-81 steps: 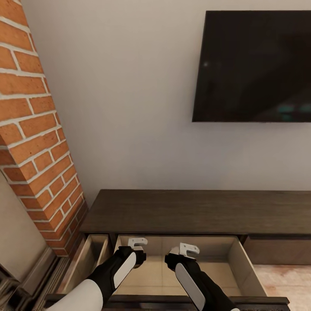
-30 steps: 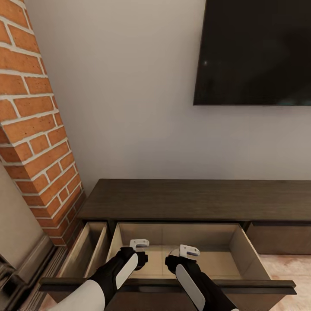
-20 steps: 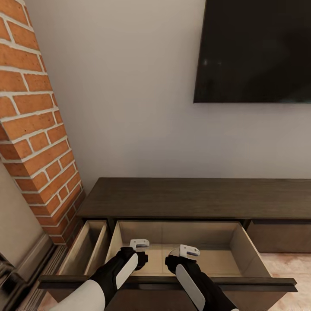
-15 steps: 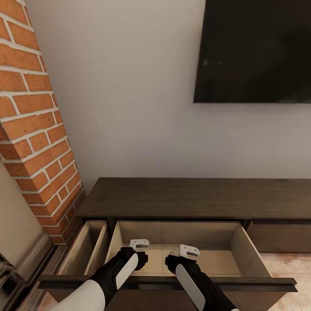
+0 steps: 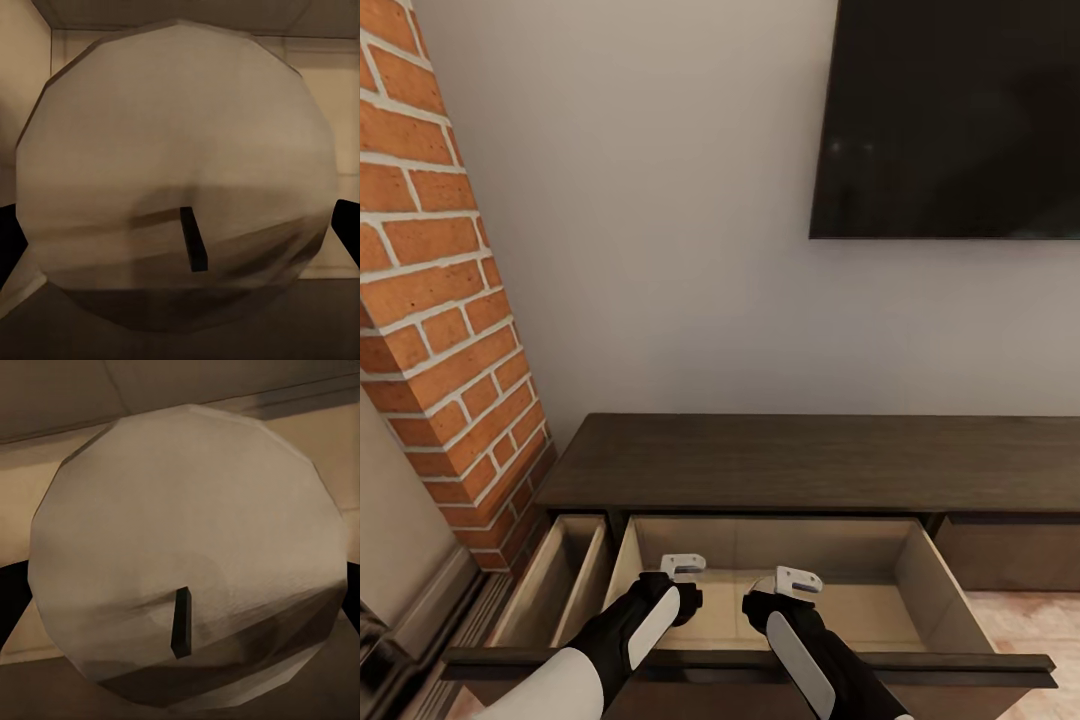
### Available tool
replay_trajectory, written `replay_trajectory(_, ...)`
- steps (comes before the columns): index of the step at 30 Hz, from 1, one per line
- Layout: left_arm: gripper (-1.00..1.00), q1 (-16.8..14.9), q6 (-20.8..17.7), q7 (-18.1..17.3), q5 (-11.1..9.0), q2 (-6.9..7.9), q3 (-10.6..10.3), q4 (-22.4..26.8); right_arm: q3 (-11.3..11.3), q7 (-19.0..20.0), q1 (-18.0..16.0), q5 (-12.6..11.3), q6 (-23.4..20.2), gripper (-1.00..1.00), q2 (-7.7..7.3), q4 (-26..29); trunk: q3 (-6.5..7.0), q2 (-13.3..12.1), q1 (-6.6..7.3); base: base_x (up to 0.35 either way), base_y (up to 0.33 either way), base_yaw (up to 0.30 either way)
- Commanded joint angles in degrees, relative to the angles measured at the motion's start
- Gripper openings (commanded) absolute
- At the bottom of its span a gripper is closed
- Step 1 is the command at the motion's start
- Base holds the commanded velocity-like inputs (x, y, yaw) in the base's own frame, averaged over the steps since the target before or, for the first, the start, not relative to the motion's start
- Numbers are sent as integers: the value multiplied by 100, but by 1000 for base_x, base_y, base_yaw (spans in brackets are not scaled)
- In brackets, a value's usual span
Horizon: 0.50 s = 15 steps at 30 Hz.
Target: Place each of the two pumpkins and all three candles from the living room inside a cabinet in the living room (use any cabinet), then make sure every cabinet is closed, and position the cauldron so it is next to a table in the living room.
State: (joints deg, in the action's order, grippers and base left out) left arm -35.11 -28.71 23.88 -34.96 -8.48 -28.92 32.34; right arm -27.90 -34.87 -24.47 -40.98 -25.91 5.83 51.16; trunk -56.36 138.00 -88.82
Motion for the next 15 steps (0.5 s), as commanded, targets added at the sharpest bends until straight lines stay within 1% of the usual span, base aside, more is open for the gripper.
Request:
replay_trajectory(1,-100,-5,-12,64,-55,5,-35,9,-16,-46,-5,-41,-10,-100,-3,8,-6,3,1,31,0,0)
replay_trajectory(5,-100,-5,-12,64,-55,5,-36,9,-15,-46,-5,-41,-10,-100,-3,8,-6,3,1,53,0,0)
replay_trajectory(12,-100,-5,-4,63,-46,5,-35,9,-14,-46,-5,-41,-10,-100,-3,8,-6,3,1,7,0,0)
replay_trajectory(15,-100,-5,-4,64,-46,5,-35,9,-14,-46,-5,-41,-10,-100,-3,6,-60,123,-65,0,0,0)
